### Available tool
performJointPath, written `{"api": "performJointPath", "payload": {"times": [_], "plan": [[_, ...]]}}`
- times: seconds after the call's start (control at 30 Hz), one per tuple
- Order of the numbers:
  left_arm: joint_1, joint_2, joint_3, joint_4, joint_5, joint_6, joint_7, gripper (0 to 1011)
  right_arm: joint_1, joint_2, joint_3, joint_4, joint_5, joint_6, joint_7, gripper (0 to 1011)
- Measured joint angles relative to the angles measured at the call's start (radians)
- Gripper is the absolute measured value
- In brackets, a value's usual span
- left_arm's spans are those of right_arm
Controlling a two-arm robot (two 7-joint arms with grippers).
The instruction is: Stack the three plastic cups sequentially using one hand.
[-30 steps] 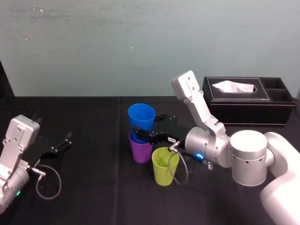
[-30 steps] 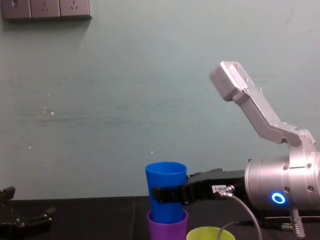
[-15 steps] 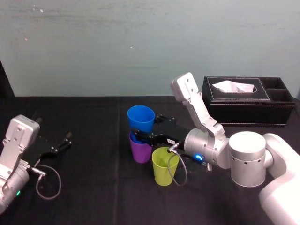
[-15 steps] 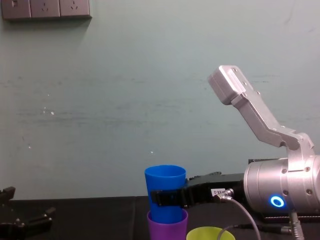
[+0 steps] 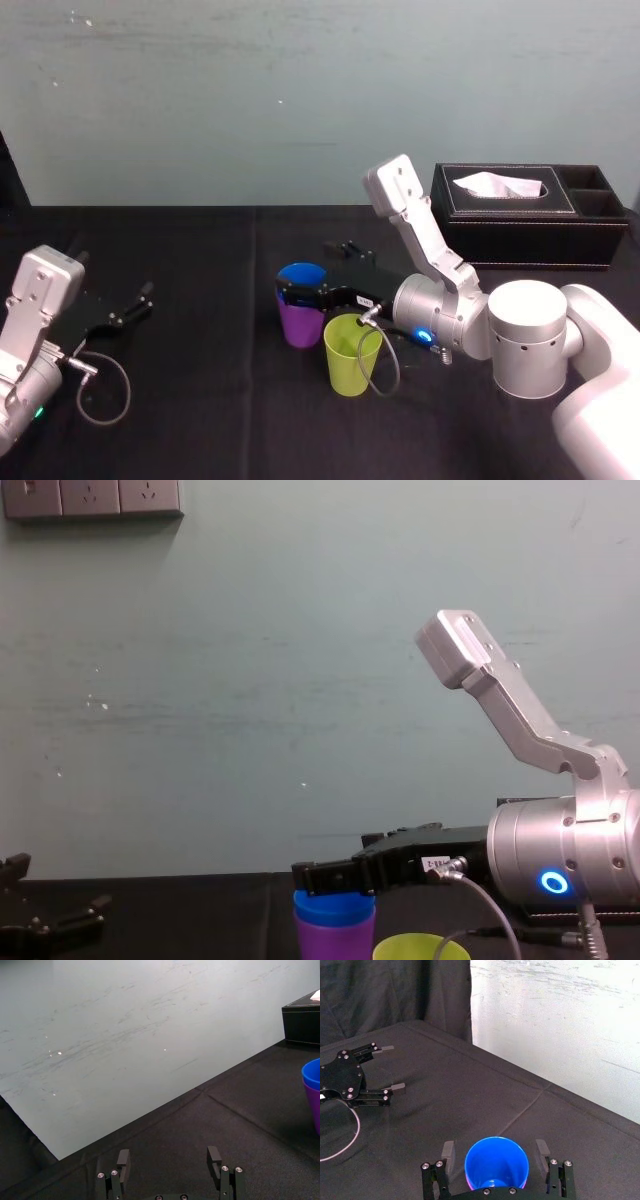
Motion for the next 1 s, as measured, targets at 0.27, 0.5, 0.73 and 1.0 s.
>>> {"api": "performJointPath", "payload": {"times": [0.27,0.5,0.73,1.0], "plan": [[0.0,0.0,0.0,0.0,0.0,0.0,0.0,1000,0.0,0.0,0.0,-0.001,0.0,0.0,0.0,1003],[0.0,0.0,0.0,0.0,0.0,0.0,0.0,1000,-0.005,0.003,0.006,-0.009,0.0,-0.005,-0.002,1003],[0.0,0.0,0.0,0.0,0.0,0.0,0.0,1000,-0.035,0.022,0.021,-0.068,-0.006,-0.015,-0.023,1003],[0.0,0.0,0.0,0.0,0.0,0.0,0.0,1000,-0.123,0.069,0.067,-0.201,0.004,0.001,-0.053,1003]]}}
